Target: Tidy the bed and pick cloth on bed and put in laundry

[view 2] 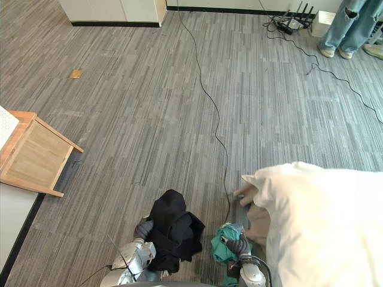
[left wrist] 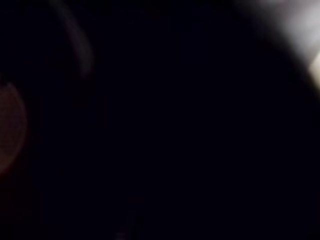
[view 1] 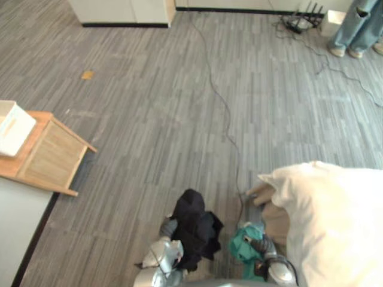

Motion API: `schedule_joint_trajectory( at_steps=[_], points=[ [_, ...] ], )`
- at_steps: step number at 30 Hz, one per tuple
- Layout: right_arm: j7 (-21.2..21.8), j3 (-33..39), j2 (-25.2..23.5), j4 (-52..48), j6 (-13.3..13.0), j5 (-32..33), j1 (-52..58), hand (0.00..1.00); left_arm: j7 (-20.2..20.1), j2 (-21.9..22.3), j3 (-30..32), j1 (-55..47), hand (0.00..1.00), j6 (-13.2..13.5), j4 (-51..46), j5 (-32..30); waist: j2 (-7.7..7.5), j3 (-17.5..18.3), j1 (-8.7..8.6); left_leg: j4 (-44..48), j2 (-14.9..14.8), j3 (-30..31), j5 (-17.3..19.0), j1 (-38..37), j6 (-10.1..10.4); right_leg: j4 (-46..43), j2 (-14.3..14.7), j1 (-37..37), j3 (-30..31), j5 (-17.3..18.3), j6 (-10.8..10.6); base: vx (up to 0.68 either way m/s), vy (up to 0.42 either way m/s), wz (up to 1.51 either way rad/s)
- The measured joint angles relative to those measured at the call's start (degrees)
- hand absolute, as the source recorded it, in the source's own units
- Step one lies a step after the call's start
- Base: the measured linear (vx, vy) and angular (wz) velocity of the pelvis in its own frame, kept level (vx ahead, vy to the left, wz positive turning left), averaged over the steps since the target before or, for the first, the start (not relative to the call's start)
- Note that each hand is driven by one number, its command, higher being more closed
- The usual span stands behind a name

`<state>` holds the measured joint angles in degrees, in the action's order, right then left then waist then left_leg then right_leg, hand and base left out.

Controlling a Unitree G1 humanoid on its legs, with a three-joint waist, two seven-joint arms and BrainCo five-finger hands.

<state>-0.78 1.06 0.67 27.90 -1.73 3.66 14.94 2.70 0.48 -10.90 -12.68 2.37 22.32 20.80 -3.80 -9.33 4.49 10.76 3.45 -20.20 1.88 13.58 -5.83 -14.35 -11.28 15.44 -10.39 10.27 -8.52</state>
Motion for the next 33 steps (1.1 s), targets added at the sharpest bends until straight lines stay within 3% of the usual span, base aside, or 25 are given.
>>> schedule_joint_trajectory(
  at_steps=[2, 3, 4, 6, 8, 10, 12, 13, 14, 15, 16, 17, 18, 19, 21, 22, 23, 24, 25, 26, 28, 30, 31, 32, 33],
  points=[
    [-0.06, 0.18, -0.16, 0.04, -0.07, -0.46, 0.16, 1.0, -0.04, -0.82, -0.34, -0.94, 1.0, -0.03, 0.11, -0.08, -0.53, 0.32, -0.57, -0.09, 0.83, 1.23, 3.44, -4.06, 0.57, -15.01, -1.83, -4.5, 0.53, -4.57, -1.6, 0.45, 0.13, 0.05],
    [-0.11, 0.23, -0.05, 0.2, -0.1, -0.74, 0.16, 1.0, -0.06, -1.07, -0.8, -1.09, 1.0, -0.06, 0.46, -0.14, -0.62, 0.45, -0.52, -1.46, 0.96, 1.93, 5.36, -6.91, 0.9, -27.38, -3.34, -9.91, 1.27, -11.92, -3.3, 0.44, 0.12, 0.08],
    [-0.1, 0.15, -0.1, 0.24, -0.1, -1.08, 0.14, 1.0, -0.09, -1.45, -1.09, -1.04, 1.0, -0.21, 0.77, -0.27, -0.87, 0.38, -0.53, -2.06, 1.11, 2.48, 6.12, -8.5, 1.05, -34.68, -4.44, -13.3, 0.73, -11.07, -3.01, 0.43, 0.089, 0.06],
    [-0.13, 0.24, -0.06, 0.19, -0.09, -1.52, 0.57, 1.0, -0.02, -2.47, -1.41, -1.3, 1.0, -1.17, 1.5, -0.67, 0.1, -0.24, -1.77, -4.64, 0.53, 5.71, 7.37, -14.87, 1.54, -48.88, -5.83, -21.88, -4.04, -2.56, 4.88, 0.51, 0.028, 0.45],
    [-0.17, 0.25, -0.1, -0.37, -0.12, -1.51, 0.92, 1.0, 0.0, -2.56, -1.64, -1.42, 1.0, -1.49, 1.56, -0.8, 1.59, -1.17, -3.29, -6.3, -0.79, 8.45, 8.06, -19.0, 1.88, -50.06, -4.47, -26.35, -6.48, 1.88, 5.28, 0.5, -0.073, 0.82],
    [-0.18, 0.16, -0.22, -1.47, -0.06, -1.45, 1.31, 1.0, 0.1, -2.86, -2.01, -1.15, 1.0, -1.74, 1.92, -1.3, 3.07, -1.98, -4.59, -6.59, -2.73, 12.6, 9.37, -21.82, 3.13, -42.52, -3.16, -33.8, -7.1, 5.2, 5.0, 0.47, -0.192, 1.1],
    [-0.21, 0.16, -0.24, -3.14, -0.08, -1.42, 0.72, 1.0, 0.28, -2.91, -1.91, -0.26, 1.0, -1.79, 2.02, -1.28, 3.69, -2.16, -5.45, -6.26, -5.07, 15.92, 10.82, -22.59, 5.26, -24.75, -2.76, -37.95, -6.09, 3.73, 4.23, 0.47, -0.311, 1.29],
    [-0.27, 0.17, -0.2, -4.14, -0.07, -1.43, 0.21, 1.0, 0.34, -2.82, -1.89, 0.5, 1.0, -1.76, 2.34, -1.3, 4.31, -2.57, -5.2, -6.07, -7.21, 17.42, 12.41, -23.61, 7.57, -11.94, -2.62, -39.06, -3.76, -0.81, 3.38, 0.58, -0.463, 1.19],
    [-0.27, 0.17, -0.2, -4.22, -0.06, -1.43, -0.16, 1.0, 0.42, -2.79, -1.77, 0.56, 1.0, -1.75, 2.7, -1.3, 4.56, -2.72, -5.02, -5.98, -8.28, 18.19, 13.5, -24.35, 8.48, -6.81, -2.69, -39.22, -1.99, -3.16, 2.87, 0.49, -0.425, 1.06],
    [-0.2, 0.06, -0.27, -4.22, 0.15, -1.43, -0.81, 1.0, 0.77, -2.72, -1.18, 0.5, 1.0, -1.76, 3.05, -1.32, 4.79, -2.85, -4.88, -5.75, -10.39, 19.29, 15.53, -26.05, 10.57, -0.19, -3.02, -39.52, 1.2, -8.07, 0.77, 0.54, -0.502, 0.76],
    [-0.18, -0.57, -0.05, -4.36, 0.41, -1.52, -1.66, 1.0, 1.32, -2.45, 0.01, -0.27, 1.0, -1.81, 3.76, -1.72, 4.8, -2.67, -4.46, -5.43, -13.27, 20.17, 17.43, -28.15, 12.54, 0.45, -2.39, -38.92, 2.15, -16.21, -0.18, 0.56, -0.522, 0.62],
    [-0.16, -1.06, -0.11, -4.44, 0.45, -1.53, -2.17, 1.0, 1.37, -2.3, 0.4, -0.01, 1.0, -1.86, 5.05, -1.93, 5.87, -2.65, -4.23, -4.67, -14.44, 20.5, 17.54, -28.45, 12.72, -1.47, -1.14, -38.94, 1.99, -18.62, 1.09, 0.57, -0.515, 0.4],
    [-0.13, -1.05, 1.04, -4.58, 0.58, -1.65, -2.97, 1.0, 1.46, -1.1, 0.44, 0.78, 1.0, -2.0, 6.85, -2.5, 8.43, -2.59, -3.68, -2.27, -16.94, 20.97, 16.36, -27.62, 13.15, -7.34, 0.19, -40.51, 0.64, -14.05, 3.05, 0.57, -0.492, 0.27],
    [-0.04, -1.06, 1.42, -4.58, 0.7, -1.81, -3.25, 1.0, 1.42, -0.55, 0.43, 0.84, 1.0, -1.99, 6.9, -2.5, 9.02, -2.44, -3.85, -0.87, -17.83, 21.39, 14.98, -27.08, 13.28, -10.52, 0.35, -41.21, 0.09, -12.18, 4.33, 0.56, -0.501, 0.43],
    [0.58, -1.44, 1.73, -4.57, 1.07, -2.03, -3.25, 1.0, 1.18, 1.07, 0.83, 0.85, 1.0, -1.83, 6.95, -2.43, 9.58, -2.15, -3.82, 10.09, -20.23, 22.69, 7.66, -22.63, 11.86, -16.8, 1.45, -39.85, -3.03, -4.31, 7.05, 0.55, -0.515, 0.45],
    [0.89, -1.86, 1.83, -4.57, 1.08, -2.02, -3.3, 1.0, 1.15, 1.37, 1.09, 0.79, 1.0, -1.84, 6.99, -2.41, 9.86, -2.05, -3.78, 15.49, -21.41, 22.64, 4.67, -19.87, 11.11, -15.79, 2.44, -38.21, -3.91, -3.38, 7.58, 0.44, -0.396, 0.2],
    [1.04, -3.25, 2.08, -4.59, 1.07, -2.0, -3.34, 1.0, 1.11, 1.65, 1.65, 0.43, 1.0, -1.82, 7.0, -2.2, 10.0, -2.23, -3.5, 27.08, -23.95, 22.5, -2.57, -14.02, 10.38, -11.62, 4.96, -33.5, -5.4, -2.65, 8.91, 0.59, -0.489, -0.05],
    [1.04, -3.91, 1.98, -4.59, 1.06, -1.97, -3.27, 1.0, 1.09, 1.55, 1.85, 0.02, 1.0, -1.87, 7.05, -1.0, 9.78, -2.68, -3.09, 37.97, -25.56, 21.15, 0.79, -9.86, 9.28, -7.63, 7.24, -28.73, -5.61, -2.53, 9.89, 0.57, -0.432, -0.18],
    [1.03, -4.15, 1.93, -4.58, 1.06, -1.88, -3.19, 1.0, 1.09, 1.47, 1.88, -0.19, 1.0, -1.89, 7.05, -0.6, 9.61, -2.88, -2.67, 42.43, -25.45, 20.39, 2.58, -8.42, 9.2, -5.87, 7.87, -26.06, -5.69, -2.43, 10.5, 0.63, -0.455, -0.35],
    [1.01, -4.29, 2.06, -4.58, 1.0, -1.51, -2.98, 1.0, 1.05, 1.55, 1.83, -0.53, 1.0, -1.91, 6.92, -0.03, 8.37, -3.39, -1.85, 47.15, -24.3, 18.07, 5.48, -5.95, 9.57, -2.38, 8.85, -21.03, -5.39, -2.14, 11.1, 0.47, -0.304, -0.23],
    [0.96, -4.16, 2.41, -4.57, 1.02, -1.36, -2.77, 1.0, 1.08, 1.78, 1.8, -0.54, 1.0, -1.9, 5.46, 0.78, 8.19, -3.37, -1.76, 46.8, -20.79, 15.55, 8.08, -1.54, 10.67, 1.71, 9.45, -15.99, -5.56, -1.81, 11.53, 0.46, -0.213, -0.08],
    [0.96, -4.17, 2.56, -4.5, 1.09, -0.94, -2.91, 1.0, 1.11, 2.22, 1.86, -0.52, 1.0, -1.86, 3.47, 2.3, 8.32, -3.4, -0.68, 41.88, -17.23, 11.15, 9.79, 4.12, 10.11, 5.97, 9.91, -12.11, -5.5, -1.77, 11.53, 0.48, -0.13, -0.04],
    [0.96, -4.19, 2.61, -4.42, 1.18, -0.87, -2.88, 1.0, 1.11, 2.49, 1.83, -0.99, 1.0, -1.82, 2.13, 2.79, 8.06, -3.56, -0.15, 35.77, -15.04, 7.42, 10.21, 6.5, 9.39, 8.66, 9.88, -9.32, -5.93, -1.28, 10.77, 0.35, -0.057, 0.03],
    [0.96, -4.19, 2.61, -4.41, 1.18, -0.87, -2.89, 1.0, 1.1, 2.48, 1.83, -1.05, 1.0, -1.83, 2.02, 2.87, 8.04, -3.57, -0.15, 34.89, -14.84, 6.94, 10.21, 6.7, 9.39, 8.9, 9.85, -9.03, -6.11, -1.17, 10.63, 0.54, -0.043, 0.28],
    [0.95, -4.01, 2.74, -4.42, 1.27, -0.87, -2.91, 1.0, 1.09, 2.47, 1.87, -1.51, 1.0, -1.92, 1.3, 3.41, 7.97, -3.61, -0.15, 27.73, -13.12, 2.02, 10.15, 7.23, 9.43, 10.32, 9.5, -6.23, -7.74, 0.09, 9.45, 0.49, 0.011, 0.44]
  ],
)
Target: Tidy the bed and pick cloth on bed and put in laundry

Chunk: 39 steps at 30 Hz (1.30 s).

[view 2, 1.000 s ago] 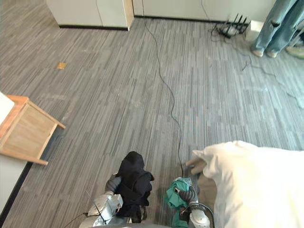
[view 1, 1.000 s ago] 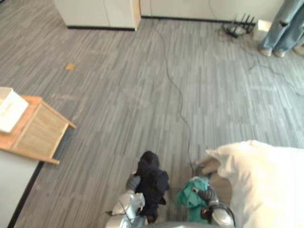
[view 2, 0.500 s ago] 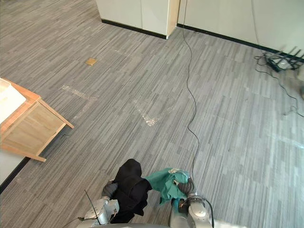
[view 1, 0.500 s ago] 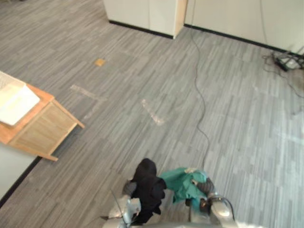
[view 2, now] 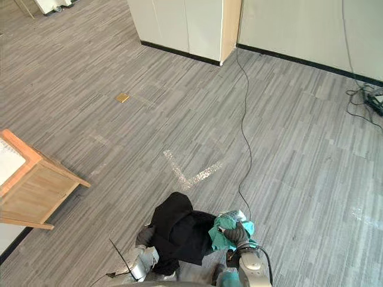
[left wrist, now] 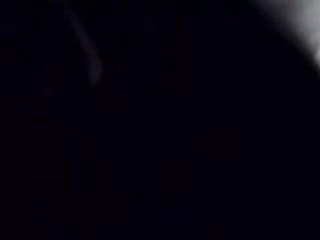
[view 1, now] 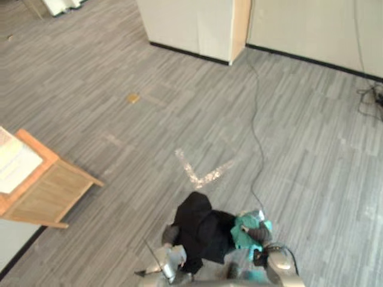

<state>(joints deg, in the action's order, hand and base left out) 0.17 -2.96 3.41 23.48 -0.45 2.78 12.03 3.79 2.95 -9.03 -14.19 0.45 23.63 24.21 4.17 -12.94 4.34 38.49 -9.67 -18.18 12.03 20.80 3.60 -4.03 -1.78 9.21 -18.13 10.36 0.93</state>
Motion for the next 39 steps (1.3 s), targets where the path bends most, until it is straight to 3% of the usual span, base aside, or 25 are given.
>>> schedule_joint_trajectory(
  at_steps=[2, 3, 4, 5, 6, 9, 10, 11, 13, 16, 19, 20, 22, 23, 24, 25, 26, 27, 29, 30, 31, 34, 36, 38, 39],
  points=[
    [-0.16, 0.5, 0.55, -0.01, 0.11, 0.0, -0.01, 1.0, -0.03, -0.01, 0.2, -0.62, 1.0, -0.04, -1.51, -0.02, -0.08, 0.07, 0.02, -7.13, 1.34, -8.21, -0.47, -0.25, -0.35, 0.85, -0.35, 3.36, -2.07, 2.04, -1.91, 0.56, 0.042, 0.55],
    [-0.48, 1.32, 0.91, 0.03, 0.18, -0.01, 0.04, 1.0, -0.04, 0.16, 0.64, -1.59, 1.0, -0.06, -2.81, -0.04, 0.11, 0.39, 0.53, -13.8, 2.07, -16.33, -3.52, -1.42, -5.82, 0.95, -0.04, 6.26, -3.72, 4.4, -4.24, 0.55, 0.055, 0.64],
    [-1.36, 1.96, 0.64, 0.64, 0.62, -0.01, -0.25, 1.0, 0.05, 0.28, 2.06, -1.61, 1.0, -0.07, -3.02, -0.06, -1.77, 1.25, 1.35, -13.47, 3.93, -18.88, -2.75, -3.02, -13.93, -0.66, -1.55, 7.23, -4.34, 6.43, -5.83, 0.56, 0.043, 0.75],
    [-1.49, 2.18, 0.54, 0.66, 0.79, -0.01, -0.42, 1.0, 0.14, 0.33, 3.07, -1.78, 1.0, -0.07, -3.05, -0.05, -2.81, 1.77, 1.37, -13.13, 4.83, -18.96, -1.77, -3.08, -14.82, -2.98, -2.67, 6.65, -4.89, 6.94, -6.59, 0.6, 0.066, 0.85],
    [-1.57, 2.87, 0.63, 0.66, 0.84, -0.02, -1.01, 1.0, 0.11, 0.23, 4.44, -2.1, 1.0, -0.15, -3.29, -0.07, -3.29, 2.09, 1.32, -13.2, 6.14, -16.96, 0.58, -3.84, -15.78, -12.24, -4.37, 4.16, -5.1, 7.32, -7.1, 0.61, 0.128, 0.96],
    [-2.11, 5.68, 0.6, 0.67, 0.86, -0.36, -2.85, 1.0, 0.43, 0.04, 7.3, -2.54, 1.0, -0.31, -3.27, -0.16, -5.08, 2.13, 1.12, -15.78, 10.36, -11.78, 2.59, -10.12, -15.44, -43.62, -10.22, -4.63, -1.03, 4.18, -12.3, 0.61, 0.106, 0.96],
    [-2.66, 6.7, 0.92, 0.66, 0.83, -0.75, -3.86, 1.0, 1.01, -0.4, 8.22, -2.79, 1.0, -0.37, -3.27, -0.22, -4.65, 2.03, 1.06, -17.82, 11.44, -8.74, 3.24, -15.39, -14.64, -56.71, -12.04, -7.74, -0.54, 3.91, -11.11, 0.68, 0.0, 1.1],
    [-2.7, 6.81, 1.15, 0.62, 0.77, -1.07, -4.16, 1.0, 1.61, -1.0, 8.68, -2.98, 1.0, -0.38, -3.28, -0.22, -3.75, 2.23, 0.86, -20.21, 11.51, -5.92, 3.21, -19.59, -14.12, -62.74, -12.73, -9.77, -1.63, 4.31, -8.19, 0.53, -0.03, 1.11],
    [-2.72, 7.14, 1.18, -0.08, 0.6, -1.36, -4.08, 1.0, 1.79, -2.14, 8.71, -3.08, 1.0, -0.19, -3.47, -0.22, -3.13, 2.87, 0.04, -23.57, 11.34, -1.75, 2.28, -24.1, -12.64, -64.55, -13.33, -12.87, -3.42, 5.02, -6.8, 0.45, -0.093, 1.27],
    [-2.72, 7.73, 1.04, -1.78, -0.49, -1.69, -3.6, 1.0, 2.58, -3.86, 9.65, -3.08, 1.0, 0.08, -3.89, -0.46, -3.82, 3.94, -0.68, -26.88, 11.46, 5.12, 1.26, -27.23, -10.35, -53.87, -15.49, -22.03, -3.29, 5.83, -5.96, 0.41, -0.181, 1.33],
    [-2.69, 8.5, 0.87, -1.8, -0.86, -1.91, -3.56, 1.0, 2.75, -3.16, 9.1, -2.37, 1.0, -0.02, -3.81, -2.44, -2.68, 3.5, -1.06, -26.94, 8.91, 12.09, 2.27, -27.74, -5.2, -27.89, -13.42, -26.94, 3.04, 4.04, -6.83, 0.42, -0.341, 1.18],
    [-2.72, 9.54, 0.46, -1.8, -0.86, -2.29, -3.62, 1.0, 2.77, -2.63, 9.07, -1.71, 1.0, -0.01, -3.75, -3.1, -2.73, 3.46, -1.25, -26.83, 7.16, 14.57, 3.32, -28.33, -2.87, -16.15, -12.58, -27.3, 7.64, -0.7, -7.41, 0.32, -0.334, 1.06],
    [-2.94, 10.21, -0.46, -1.82, -0.85, -2.76, -3.37, 1.0, 2.85, -2.63, 9.09, -1.03, 1.0, -0.01, -3.57, -4.42, -2.17, 3.15, -1.49, -26.71, 4.81, 17.91, 4.86, -29.68, 0.55, -6.63, -12.64, -27.09, 12.83, -6.77, -9.21, 0.46, -0.562, 1.19],
    [-2.97, 9.95, -1.4, -1.87, -0.82, -2.87, -2.62, 1.0, 2.88, -2.93, 9.16, -0.64, 1.0, 0.05, -3.54, -4.92, -2.71, 3.5, -2.02, -26.98, 2.35, 20.46, 6.46, -31.1, 3.64, -5.58, -13.37, -26.61, 14.38, -8.87, -8.91, 0.5, -0.7, 1.25],
    [-2.89, 9.85, -1.85, -1.87, -0.82, -2.88, -2.02, 1.0, 2.85, -3.0, 9.2, -0.47, 1.0, 0.2, -3.36, -5.57, -2.76, 3.66, -2.06, -27.3, 0.25, 21.73, 7.52, -32.42, 5.45, -8.85, -13.04, -26.92, 14.13, -11.34, -10.1, 0.46, -0.731, 1.23],
    [-2.73, 9.71, -1.52, -1.7, -0.69, -2.88, -1.64, 1.0, 2.83, -2.28, 9.29, -0.43, 1.0, 0.16, -2.78, -6.48, -0.46, 4.41, -1.85, -26.54, -3.97, 22.87, 7.75, -32.83, 7.74, -16.49, -10.46, -28.69, 12.0, -11.93, -9.68, 0.37, -0.582, 0.8],
    [-2.62, 9.43, -1.24, -1.47, -0.57, -2.89, -2.01, 1.0, 2.82, -0.97, 9.49, -0.54, 1.0, 0.14, -2.75, -6.66, 0.86, 4.96, -1.86, -22.23, -6.82, 22.42, 5.44, -29.91, 9.17, -19.71, -8.91, -29.29, 9.81, -9.2, -7.38, 0.36, -0.594, 0.64],
    [-2.59, 9.16, -1.24, -1.48, -0.6, -2.87, -2.27, 1.0, 2.81, -0.31, 9.46, -0.4, 1.0, 0.14, -2.72, -6.8, 0.67, 4.82, -2.11, -17.45, -7.67, 21.82, 2.17, -26.7, 7.45, -20.89, -8.67, -29.16, 8.42, -7.38, -6.12, 0.4, -0.623, 0.48],
    [-2.58, 8.47, -0.64, -1.89, -0.73, -2.76, -1.71, 1.0, 2.47, 0.43, 7.8, -0.6, 1.0, -0.01, -2.67, -6.8, 0.58, 4.31, -2.3, -4.53, -11.04, 15.88, -3.73, -20.48, 0.14, -18.12, -6.52, -24.97, 5.52, -6.21, -3.53, 0.38, -0.554, 0.36],
    [-2.66, 8.34, -0.27, -2.13, -0.87, -2.7, -1.52, 1.0, 1.97, 0.39, 6.83, -1.08, 1.0, -0.03, -2.75, -6.79, 1.06, 3.77, -1.76, 5.06, -11.02, 13.91, -2.84, -18.3, 0.06, -14.69, -4.33, -20.31, 4.83, -6.3, -1.82, 0.36, -0.475, -0.05],
    [-2.65, 7.71, -0.18, -2.23, -1.1, -2.62, -1.35, 1.0, 1.26, 0.37, 6.9, -2.46, 1.0, 0.05, -3.11, -6.75, 1.14, 3.74, -1.61, 11.59, -8.89, 13.42, -1.13, -16.83, 0.33, -11.81, -2.79, -16.65, 4.95, -6.19, -0.55, 0.33, -0.422, -0.23],
    [-2.41, 6.1, -0.18, -2.56, -1.6, -2.5, -1.17, 1.0, 1.06, 0.33, 6.81, -3.25, 1.0, 0.13, -3.68, -6.77, 1.7, 3.39, -1.4, 18.55, -4.33, 10.71, 1.85, -11.1, 0.06, -6.0, 0.69, -10.76, 5.88, -5.67, 2.23, 0.32, -0.334, -0.32],
    [-2.36, 5.85, -0.18, -2.55, -1.43, -2.49, -1.08, 1.0, 0.31, 0.32, 6.59, -3.25, 1.0, 0.08, -4.54, -6.8, 1.6, 2.44, -0.89, 17.28, -2.94, 8.57, 2.81, -6.6, -1.52, -3.13, 1.56, -7.82, 5.87, -5.21, 2.34, 0.22, -0.168, -0.08],
    [-2.39, 5.92, -0.1, -2.54, -1.41, -2.34, -0.89, 1.0, -0.03, 0.26, 5.79, -3.54, 1.0, 0.08, -6.3, -6.93, 1.14, 2.08, -0.24, 11.19, -1.27, 7.01, 3.53, -3.87, -0.99, -1.05, 1.46, -6.04, 5.44, -5.02, 2.17, 0.24, -0.093, 0.1],
    [-2.45, 5.93, -0.05, -2.55, -1.41, -2.27, -0.92, 1.0, -0.05, 0.23, 5.33, -3.54, 1.0, 0.07, -6.89, -7.09, 0.96, 1.98, -0.25, 3.07, -0.04, 5.08, 3.54, -2.62, -0.96, 0.68, 1.15, -4.39, 4.19, -5.0, 2.08, 0.21, 0.001, 0.3]
  ],
)
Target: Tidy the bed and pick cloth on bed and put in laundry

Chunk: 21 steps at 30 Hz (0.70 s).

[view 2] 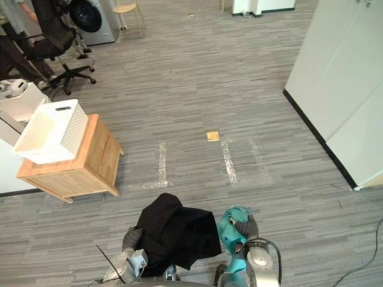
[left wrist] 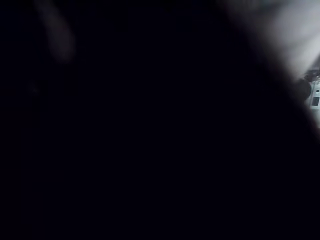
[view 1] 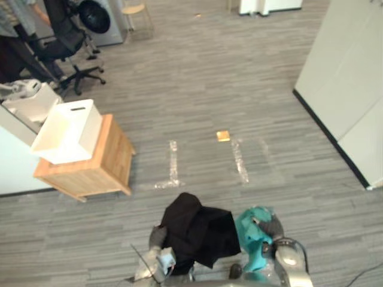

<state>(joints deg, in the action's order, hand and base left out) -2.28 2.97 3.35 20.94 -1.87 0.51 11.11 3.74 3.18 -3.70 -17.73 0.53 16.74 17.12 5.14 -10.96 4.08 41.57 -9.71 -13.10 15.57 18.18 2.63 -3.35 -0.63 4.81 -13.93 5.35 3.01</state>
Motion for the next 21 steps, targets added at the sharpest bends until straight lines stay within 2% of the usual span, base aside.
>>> schedule_joint_trajectory(
  at_steps=[1, 3, 4, 5, 6, 7, 8, 10, 12, 13, 14, 15, 17, 18, 19, 20, 21],
  points=[
    [-0.03, 0.0, -0.02, 0.0, 0.0, 0.0, 0.01, 1.0, -0.01, -0.01, -0.18, 0.0, 1.0, 0.0, -0.23, -0.1, -0.18, -0.11, -0.04, -3.54, 0.52, -1.23, -0.03, 0.01, 0.04, 0.48, -0.27, 0.52, -0.42, 0.25, -0.37, 0.29, 0.035, 0.48],
    [-0.1, 0.02, 0.1, 0.0, -0.01, 0.0, 0.01, 1.0, -0.39, -0.04, -1.02, 0.0, 1.0, -0.02, -0.64, -1.12, -1.2, -0.46, -0.11, -17.05, 2.56, -5.67, -1.43, -0.08, 0.96, 1.45, -1.71, 2.97, -2.68, 1.11, -2.53, 0.35, 0.073, 0.51],
    [-0.19, 0.02, 0.28, 0.0, -0.03, 0.0, -0.01, 1.0, -0.62, -0.04, -1.17, 0.0, 1.0, -0.11, -0.65, -1.59, -1.45, -0.51, 0.06, -22.39, 2.98, -7.36, -3.76, -0.12, 0.47, 1.8, -2.23, 3.99, -3.48, 1.75, -3.79, 0.5, 0.138, 0.53],
    [-0.3, 0.02, 0.51, 0.03, -0.04, 0.0, -0.04, 1.0, -0.95, -0.01, -1.18, 0.0, 1.0, -0.24, -0.69, -2.09, -1.6, -0.54, 0.2, -26.53, 2.9, -9.27, -9.43, -0.21, -0.88, 1.98, -2.74, 5.89, -4.77, 3.15, -6.03, 0.46, 0.134, 0.45],
    [-0.3, 0.01, 0.48, 0.07, -0.04, -0.02, 0.05, 1.0, -1.0, 0.14, -1.22, 0.0, 1.0, -0.28, -0.71, -2.16, -2.28, -0.27, 0.22, -26.7, 3.57, -10.57, -12.85, -1.44, -3.33, 1.75, -3.76, 7.08, -5.11, 4.28, -7.88, 0.47, 0.145, 0.35],
    [-0.28, 0.0, 0.48, 0.07, -0.05, -0.03, 0.05, 1.0, -1.03, 0.24, -1.27, 0.0, 1.0, -0.29, -0.77, -2.16, -2.55, -0.14, 0.19, -26.65, 4.03, -10.91, -14.18, -1.9, -5.26, 1.08, -4.4, 7.41, -5.14, 4.87, -8.83, 0.4, 0.123, 0.23],
    [-0.27, 0.01, 0.47, 0.35, -0.05, -0.09, 0.03, 1.0, -1.08, 0.44, -1.28, 0.01, 1.0, -0.34, -0.82, -2.42, -3.36, 0.16, 0.07, -26.26, 5.76, -11.15, -13.24, -2.6, -9.12, -2.93, -6.39, 6.75, -4.85, 6.29, -11.06, 0.49, 0.166, 0.23],
    [-0.08, 0.01, -0.22, 0.35, -0.08, -0.22, -0.12, 1.0, -1.04, -0.01, -1.21, 0.9, 1.0, -0.35, -0.98, -3.83, -4.93, 0.22, -0.03, -27.3, 8.0, -11.07, -11.4, -4.66, -10.24, -16.02, -9.93, 2.18, -3.14, 7.15, -12.39, 0.58, 0.234, 0.26],
    [-0.05, -0.2, -1.5, 0.82, -0.08, -0.58, -0.43, 1.0, -0.96, -0.68, -1.72, 0.78, 1.0, -0.41, -1.26, -4.54, -7.02, 0.09, -0.18, -29.7, 11.36, -10.04, -8.74, -10.9, -10.38, -39.05, -14.87, -5.43, 1.71, 2.76, -13.81, 0.5, 0.19, 0.34],
    [-0.05, -0.69, -1.88, 0.99, -0.08, -0.66, -0.18, 1.0, -0.93, -1.58, -2.54, 0.74, 1.0, -0.55, -1.28, -5.07, -6.98, 0.03, -0.3, -30.08, 12.06, -9.05, -7.59, -14.03, -10.36, -48.48, -16.37, -7.66, 2.89, 1.63, -14.25, 0.49, 0.139, 0.64],
    [-0.03, -1.54, -2.32, 1.01, -0.1, -0.79, 0.38, 1.0, -0.96, -3.02, -3.69, 0.58, 1.0, -0.7, -2.0, -5.8, -6.39, 0.38, -0.83, -31.35, 12.46, -7.05, -6.67, -17.8, -9.83, -57.32, -17.32, -10.26, 2.22, 1.5, -13.63, 0.49, 0.127, 0.79],
    [-0.02, -2.24, -2.67, 1.01, -0.14, -0.94, 0.59, 1.0, -0.94, -3.74, -3.82, 0.36, 1.0, -0.71, -3.18, -6.37, -6.08, 0.72, -1.81, -32.61, 12.67, -5.24, -6.67, -19.81, -9.82, -61.21, -18.01, -12.16, 0.59, 1.65, -13.27, 0.59, 0.095, 1.18],
    [0.01, -2.91, -3.6, 0.86, -0.32, -1.03, 0.47, 1.0, -0.72, -4.96, -3.59, 1.06, 1.0, -0.66, -5.5, -6.61, -6.01, 0.92, -2.64, -35.06, 12.87, -1.02, -6.68, -22.91, -9.81, -63.41, -18.85, -17.03, -2.85, 2.95, -11.55, 0.5, 0.017, 1.05],
    [0.02, -3.01, -3.75, 0.85, -0.34, -1.04, 0.55, 1.0, -0.52, -5.16, -3.45, 1.19, 1.0, -0.57, -5.85, -6.6, -6.02, 0.91, -3.0, -35.65, 12.92, 0.09, -6.69, -23.68, -9.79, -62.49, -18.84, -18.35, -3.79, 3.87, -11.32, 0.38, -0.066, 0.93],
    [-0.05, -2.96, -4.06, 0.7, -0.57, -1.02, 0.51, 1.0, 0.17, -5.32, -3.47, 1.55, 1.0, -0.5, -5.81, -6.61, -5.78, 0.77, -3.41, -35.99, 12.87, 2.42, -6.28, -25.17, -9.03, -57.08, -17.41, -20.31, -5.13, 5.89, -9.27, 0.37, -0.086, 0.81],
    [-0.02, -2.97, -4.12, 0.68, -0.67, -1.02, 0.55, 1.0, 0.21, -5.29, -3.47, 1.54, 1.0, -0.49, -5.8, -6.62, -5.42, 0.55, -3.43, -35.97, 12.8, 3.0, -6.03, -25.67, -8.6, -54.24, -16.63, -20.87, -4.96, 6.65, -8.97, 0.37, -0.122, 0.83],
    [-0.02, -2.94, -4.13, 0.68, -0.82, -0.99, 0.63, 1.0, 0.26, -5.11, -3.63, 1.48, 1.0, -0.5, -5.4, -6.62, -5.1, 0.35, -3.54, -35.94, 12.3, 4.88, -5.22, -27.1, -7.22, -45.04, -14.15, -21.24, -4.35, 7.76, -7.86, 0.37, -0.164, 0.73]
  ],
)
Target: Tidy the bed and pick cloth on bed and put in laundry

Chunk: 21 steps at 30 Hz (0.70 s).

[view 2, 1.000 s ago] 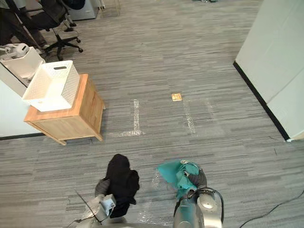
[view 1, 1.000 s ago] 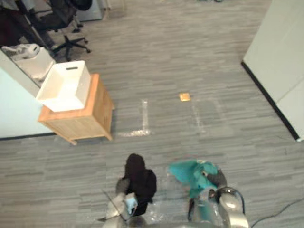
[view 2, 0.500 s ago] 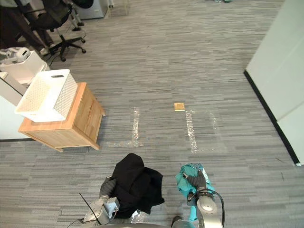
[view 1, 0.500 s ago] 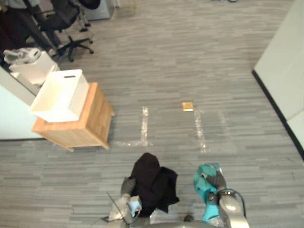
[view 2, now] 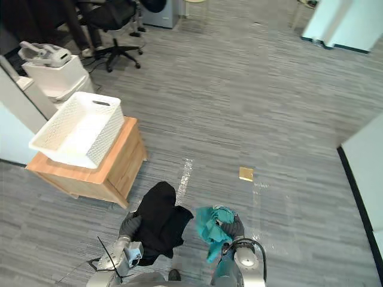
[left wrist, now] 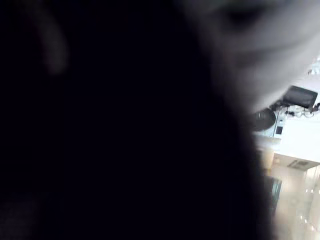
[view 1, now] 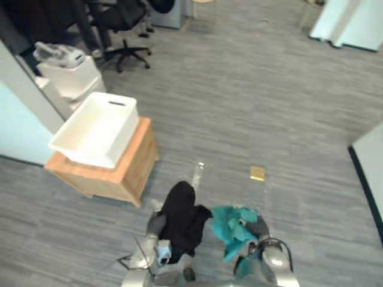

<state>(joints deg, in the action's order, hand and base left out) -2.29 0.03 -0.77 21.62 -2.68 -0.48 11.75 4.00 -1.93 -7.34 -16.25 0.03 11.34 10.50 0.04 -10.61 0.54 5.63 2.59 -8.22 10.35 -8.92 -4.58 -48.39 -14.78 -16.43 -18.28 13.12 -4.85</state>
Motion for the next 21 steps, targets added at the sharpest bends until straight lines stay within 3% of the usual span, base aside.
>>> schedule_joint_trajectory(
  at_steps=[1, 2, 3, 4, 6, 8, 9, 10, 11, 13, 14, 15, 16, 18, 21],
  points=[
    [-0.06, 0.25, 0.03, -0.03, -0.4, 0.26, 0.19, 1.0, 0.0, 0.2, -0.44, 0.13, 1.0, 0.03, 0.13, -0.01, 0.89, -0.19, -0.16, 0.33, -0.94, 1.81, 1.09, -0.66, 1.85, 13.64, 3.47, 0.09, 1.34, -0.4, 0.21, 0.37, -0.182, 0.77],
    [-0.06, 0.4, 0.03, -0.03, -0.56, 0.37, 0.34, 1.0, -0.02, 0.22, -0.69, 0.31, 1.0, 0.07, 0.14, -0.02, 1.08, -0.24, -0.16, 0.33, -1.26, 2.34, 1.53, -0.89, 2.61, 18.61, 4.26, 0.08, 1.62, -1.28, 0.3, 0.38, -0.215, 0.87],
    [-0.17, 1.09, -0.06, -0.03, -0.69, 0.54, 0.54, 1.0, -0.1, 0.25, -1.23, 1.07, 1.0, 0.12, 0.47, -0.03, 0.67, -0.08, -0.35, 0.32, -1.9, 3.57, 2.43, -1.33, 4.0, 27.76, 4.96, -0.08, 2.06, -4.36, 0.51, 0.39, -0.26, 1.01],
    [-0.24, 2.17, -0.17, -0.06, -0.7, 0.6, 0.81, 1.0, -0.13, 0.46, -1.58, 1.99, 1.0, 0.16, 0.74, -0.04, 1.09, -0.32, -0.42, 0.36, -3.28, 5.14, 4.02, -2.14, 5.0, 37.25, 4.76, -1.02, 2.79, -9.71, 0.35, 0.39, -0.289, 1.03],
    [-0.29, 2.61, -0.21, -0.13, -0.7, 0.6, 1.09, 1.0, -0.14, 0.53, -1.57, 2.12, 1.0, 0.27, 0.77, -0.09, 1.55, -0.59, -0.45, 0.46, -5.0, 6.15, 6.13, -3.78, 5.27, 41.01, 4.47, -1.51, 3.36, -12.75, -0.41, 0.4, -0.36, 0.69],
    [-0.1, 2.36, -0.77, -2.01, -0.69, 0.53, 3.48, 1.0, -0.21, -0.09, -1.4, 0.45, 1.0, 0.47, 1.59, -0.18, 1.04, 0.41, -0.08, 2.19, -8.55, 7.3, 12.38, -8.49, 9.33, 38.44, 3.86, -1.83, 5.73, -14.58, -0.02, 0.51, -0.503, 0.5],
    [-0.09, 2.4, -0.37, -2.34, -0.66, 0.53, 3.81, 1.0, -0.21, 0.33, -1.34, 0.19, 1.0, 0.45, 2.29, -0.18, 2.35, 0.55, -0.13, 3.04, -10.43, 7.23, 13.67, -9.19, 10.32, 35.83, 4.93, -2.13, 5.32, -16.39, -0.09, 0.54, -0.509, 0.3],
    [-0.03, 2.41, 0.45, -2.52, -0.6, 0.49, 3.82, 1.0, -0.29, 0.77, -1.31, -0.66, 1.0, 0.42, 3.51, -0.17, 4.82, 1.71, -0.41, 7.6, -14.06, 7.12, 14.51, -8.35, 12.19, 31.38, 7.26, -2.88, 3.5, -17.24, 1.07, 0.56, -0.543, 0.07],
    [0.04, 2.36, 1.19, -2.53, -0.56, 0.49, 3.38, 1.0, -0.36, 2.01, -1.28, -0.87, 1.0, 0.4, 4.63, -0.15, 6.19, 1.98, -0.47, 18.79, -17.09, 6.74, 12.15, -3.37, 14.59, 30.38, 9.89, -2.37, 2.26, -15.65, 3.9, 0.69, -0.665, -0.07],
    [0.12, 1.93, 2.16, -2.72, -0.59, 0.52, 2.63, 1.0, -0.36, 3.28, -0.66, -1.32, 1.0, 0.39, 4.79, 0.06, 7.73, 1.23, 0.15, 35.26, -20.52, 6.59, 4.82, 3.84, 14.14, 33.51, 13.33, 0.78, 2.47, -14.87, 5.27, 0.57, -0.503, -0.32],
    [0.06, 1.83, 3.08, -2.71, -0.59, 0.57, 1.95, 1.0, -0.86, 4.31, -0.6, -1.32, 1.0, 0.36, 4.87, 0.17, 8.82, 0.36, 0.45, 47.39, -23.1, 6.28, 3.66, 8.9, 14.63, 36.14, 15.77, 4.64, 2.56, -14.59, 5.88, 0.51, -0.371, -0.31],
    [-0.07, 1.68, 3.45, -2.7, -0.59, 0.61, 1.23, 1.0, -1.42, 4.73, -0.76, -1.37, 1.0, 0.36, 4.84, 0.32, 8.92, -0.34, 0.47, 56.41, -25.07, 4.21, 3.9, 12.15, 14.13, 38.35, 17.13, 9.1, 2.64, -14.0, 7.11, 0.58, -0.406, -0.24],
    [-0.17, 1.11, 3.62, -2.7, -0.66, 0.63, 0.99, 1.0, -1.49, 4.76, -0.76, -1.37, 1.0, 0.37, 4.74, 0.34, 7.95, -1.16, 0.51, 60.82, -26.4, 0.42, 4.85, 14.63, 12.44, 40.08, 17.75, 13.15, 3.36, -13.0, 7.99, 0.46, -0.306, -0.14],
    [-0.2, 0.47, 3.7, -2.68, -0.73, 0.59, 0.4, 1.0, -1.48, 4.79, -0.65, -1.37, 1.0, 0.38, 3.81, 0.48, 7.48, -1.4, 0.6, 60.15, -26.35, -5.47, 6.64, 18.66, 9.55, 42.98, 17.86, 17.68, 4.57, -11.49, 8.7, 0.39, -0.198, -0.17],
    [-0.06, -0.51, 4.38, -2.46, -0.67, 0.57, -0.58, 1.0, -1.47, 4.84, -0.32, -1.38, 1.0, 0.54, 1.19, 1.14, 7.48, -1.4, 1.03, 49.5, -24.13, -12.39, 7.71, 22.71, 8.37, 46.08, 17.2, 21.0, 4.46, -10.36, 8.74, 0.4, -0.074, -0.03]
  ],
)
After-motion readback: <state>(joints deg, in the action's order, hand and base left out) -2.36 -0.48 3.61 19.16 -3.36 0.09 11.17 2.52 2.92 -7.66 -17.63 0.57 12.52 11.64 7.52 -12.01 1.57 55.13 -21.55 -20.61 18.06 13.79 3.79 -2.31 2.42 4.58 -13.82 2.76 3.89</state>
